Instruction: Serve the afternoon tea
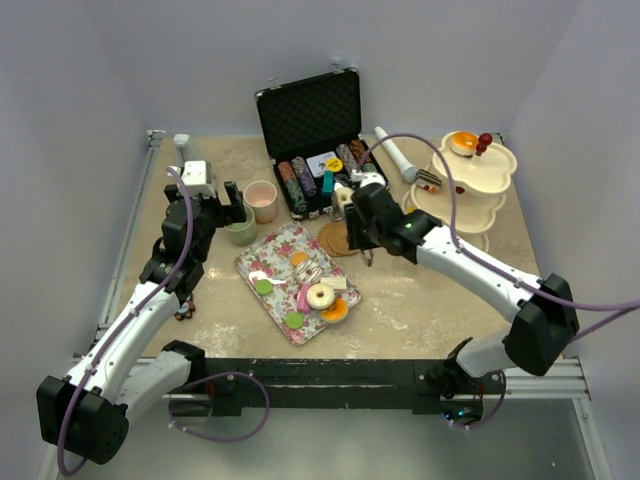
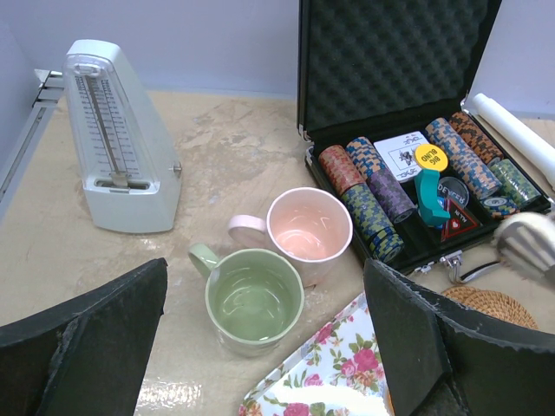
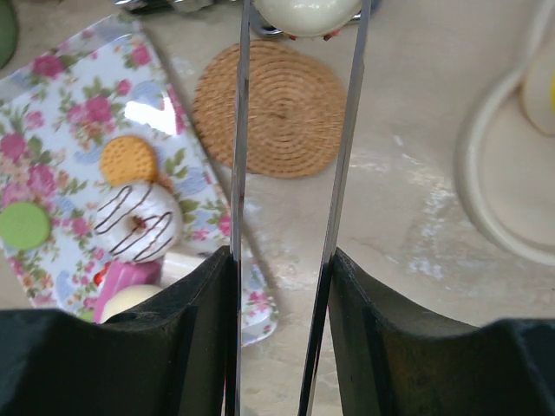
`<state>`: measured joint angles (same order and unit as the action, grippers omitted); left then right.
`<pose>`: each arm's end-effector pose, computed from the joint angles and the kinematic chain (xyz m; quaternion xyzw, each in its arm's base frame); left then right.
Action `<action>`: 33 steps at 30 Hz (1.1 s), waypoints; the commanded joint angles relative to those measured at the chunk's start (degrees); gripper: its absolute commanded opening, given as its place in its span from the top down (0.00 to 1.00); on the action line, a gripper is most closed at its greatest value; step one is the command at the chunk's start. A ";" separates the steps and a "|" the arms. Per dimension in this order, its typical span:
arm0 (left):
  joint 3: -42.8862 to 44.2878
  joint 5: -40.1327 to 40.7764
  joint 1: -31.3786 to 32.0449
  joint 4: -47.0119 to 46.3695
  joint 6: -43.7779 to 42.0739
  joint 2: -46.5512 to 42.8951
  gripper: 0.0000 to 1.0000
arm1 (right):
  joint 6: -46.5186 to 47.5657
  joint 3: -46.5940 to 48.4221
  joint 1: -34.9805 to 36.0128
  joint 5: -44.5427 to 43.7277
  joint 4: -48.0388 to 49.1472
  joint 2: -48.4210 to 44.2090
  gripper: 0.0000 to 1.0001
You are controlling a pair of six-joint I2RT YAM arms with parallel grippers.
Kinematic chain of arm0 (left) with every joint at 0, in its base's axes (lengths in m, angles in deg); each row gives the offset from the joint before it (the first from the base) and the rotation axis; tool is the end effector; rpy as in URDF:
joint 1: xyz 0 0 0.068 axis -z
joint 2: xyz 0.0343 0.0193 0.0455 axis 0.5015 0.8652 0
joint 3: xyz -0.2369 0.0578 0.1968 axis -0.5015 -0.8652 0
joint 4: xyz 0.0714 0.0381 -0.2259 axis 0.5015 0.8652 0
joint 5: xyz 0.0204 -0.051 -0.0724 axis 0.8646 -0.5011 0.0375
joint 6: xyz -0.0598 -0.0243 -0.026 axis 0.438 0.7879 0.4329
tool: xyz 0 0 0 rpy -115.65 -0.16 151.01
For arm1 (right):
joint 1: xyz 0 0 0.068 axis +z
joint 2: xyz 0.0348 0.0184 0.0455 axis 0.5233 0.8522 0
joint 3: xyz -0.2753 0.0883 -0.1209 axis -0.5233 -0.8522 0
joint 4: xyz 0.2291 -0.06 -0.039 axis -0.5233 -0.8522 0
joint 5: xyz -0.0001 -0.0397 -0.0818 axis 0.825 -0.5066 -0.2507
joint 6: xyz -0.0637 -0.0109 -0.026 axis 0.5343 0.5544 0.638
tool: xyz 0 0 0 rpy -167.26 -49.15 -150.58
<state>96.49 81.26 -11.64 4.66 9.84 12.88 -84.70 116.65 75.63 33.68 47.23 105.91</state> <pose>0.1870 -0.0451 0.3549 -0.0559 0.7556 -0.0633 0.6496 0.2252 0.1975 0.3272 -0.1087 0.9158 0.1059 0.3719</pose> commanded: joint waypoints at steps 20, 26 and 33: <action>3.31 4.69 1.05 -0.20 -3.79 0.22 0.00 | -13.04 -11.60 -16.30 0.07 1.65 -11.42 0.64; 3.05 6.71 2.11 -0.64 -5.37 1.72 0.00 | -13.74 -11.69 -16.83 -2.13 -0.47 -11.24 0.64; 2.70 7.24 3.25 -1.16 -5.90 2.68 0.00 | -14.36 -12.74 -17.00 -2.49 -2.31 -13.52 0.64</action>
<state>97.39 87.18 -9.28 5.49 5.25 15.37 -97.51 104.24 58.91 33.48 46.23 95.84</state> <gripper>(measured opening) 0.996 0.458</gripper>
